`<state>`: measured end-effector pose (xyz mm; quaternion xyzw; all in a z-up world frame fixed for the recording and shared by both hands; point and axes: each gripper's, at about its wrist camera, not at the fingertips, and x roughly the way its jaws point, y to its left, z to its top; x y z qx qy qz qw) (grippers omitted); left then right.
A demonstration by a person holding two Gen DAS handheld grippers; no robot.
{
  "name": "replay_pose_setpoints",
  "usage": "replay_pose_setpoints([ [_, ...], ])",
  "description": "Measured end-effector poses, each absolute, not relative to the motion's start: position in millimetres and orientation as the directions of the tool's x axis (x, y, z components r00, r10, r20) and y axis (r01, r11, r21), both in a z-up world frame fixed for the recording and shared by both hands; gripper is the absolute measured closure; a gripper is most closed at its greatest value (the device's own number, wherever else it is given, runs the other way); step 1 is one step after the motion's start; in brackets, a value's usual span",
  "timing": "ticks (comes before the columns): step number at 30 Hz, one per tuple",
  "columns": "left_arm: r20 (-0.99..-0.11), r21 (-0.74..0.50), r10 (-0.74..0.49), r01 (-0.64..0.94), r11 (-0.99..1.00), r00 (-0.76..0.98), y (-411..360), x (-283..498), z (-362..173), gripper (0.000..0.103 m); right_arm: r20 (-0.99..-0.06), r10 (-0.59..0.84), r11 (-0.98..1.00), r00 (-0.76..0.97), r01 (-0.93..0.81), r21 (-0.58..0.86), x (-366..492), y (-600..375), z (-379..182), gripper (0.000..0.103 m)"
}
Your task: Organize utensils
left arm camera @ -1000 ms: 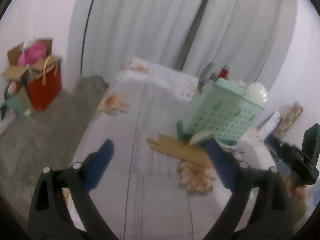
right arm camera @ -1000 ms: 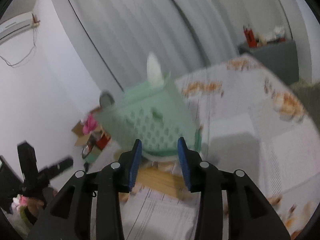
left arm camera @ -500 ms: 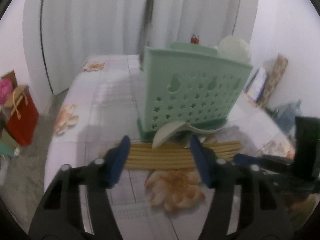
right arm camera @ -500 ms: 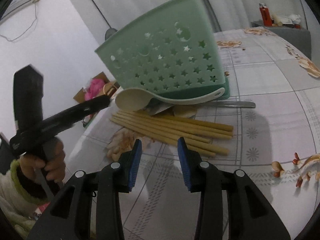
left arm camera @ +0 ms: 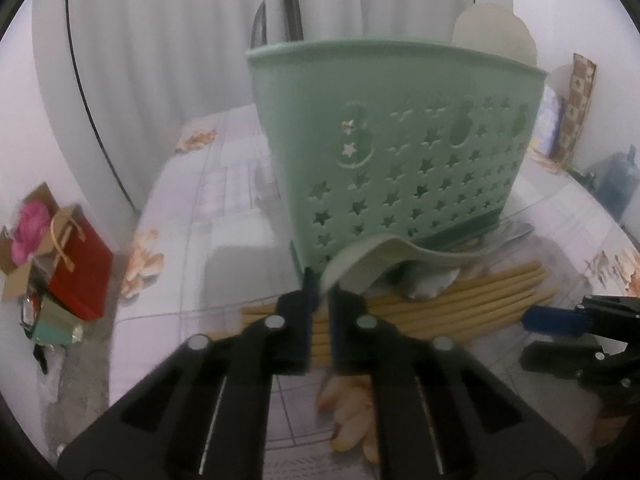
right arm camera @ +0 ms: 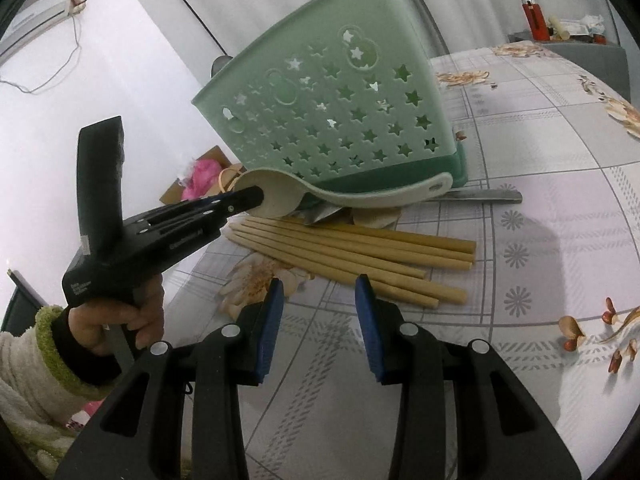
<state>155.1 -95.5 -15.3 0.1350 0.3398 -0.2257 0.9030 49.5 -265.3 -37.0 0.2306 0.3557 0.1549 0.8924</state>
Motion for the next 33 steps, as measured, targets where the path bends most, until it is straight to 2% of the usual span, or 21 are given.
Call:
replay_pose_setpoints([
  [5, -0.643, 0.115, -0.315, 0.494, 0.862, 0.698, -94.8, 136.9, -0.4, 0.102, -0.56, 0.436, 0.848, 0.705, -0.112, 0.519, 47.1, -265.4, -35.1, 0.066],
  [9, -0.634, 0.082, -0.331, 0.487, 0.87, 0.699, -79.5, 122.7, 16.4, 0.102, -0.551, 0.424, 0.855, 0.719, -0.117, 0.505, 41.9, -266.9, -24.8, 0.066],
  [15, -0.669, -0.063, -0.367, 0.443, 0.894, 0.646, -32.1, 105.9, 33.3, 0.102, -0.528, 0.41, 0.849, 0.744, -0.1, 0.518, 34.3, -281.1, -10.3, 0.066],
  [19, -0.72, -0.169, -0.387, 0.395, 0.903, 0.576, -0.2, 98.9, 24.9, 0.102, -0.483, 0.437, 0.795, 0.759, -0.075, 0.601, 34.7, -298.6, -4.0, 0.066],
  [22, -0.76, -0.167, -0.351, 0.357, 0.919, 0.547, 8.8, 98.6, 9.6, 0.102, -0.459, 0.468, 0.738, 0.755, -0.047, 0.674, 44.4, -307.4, -4.8, 0.066],
  [26, -0.797, -0.194, -0.335, 0.311, 0.93, 0.503, 16.0, 103.4, -7.7, 0.102, -0.47, 0.495, 0.684, 0.731, 0.006, 0.73, 64.0, -307.7, -7.4, 0.066],
  [33, -0.8, -0.251, -0.361, 0.279, 0.927, 0.48, 24.8, 106.5, -15.2, 0.102, -0.512, 0.555, 0.574, 0.656, 0.143, 0.806, 99.5, -306.8, -24.3, 0.066],
])
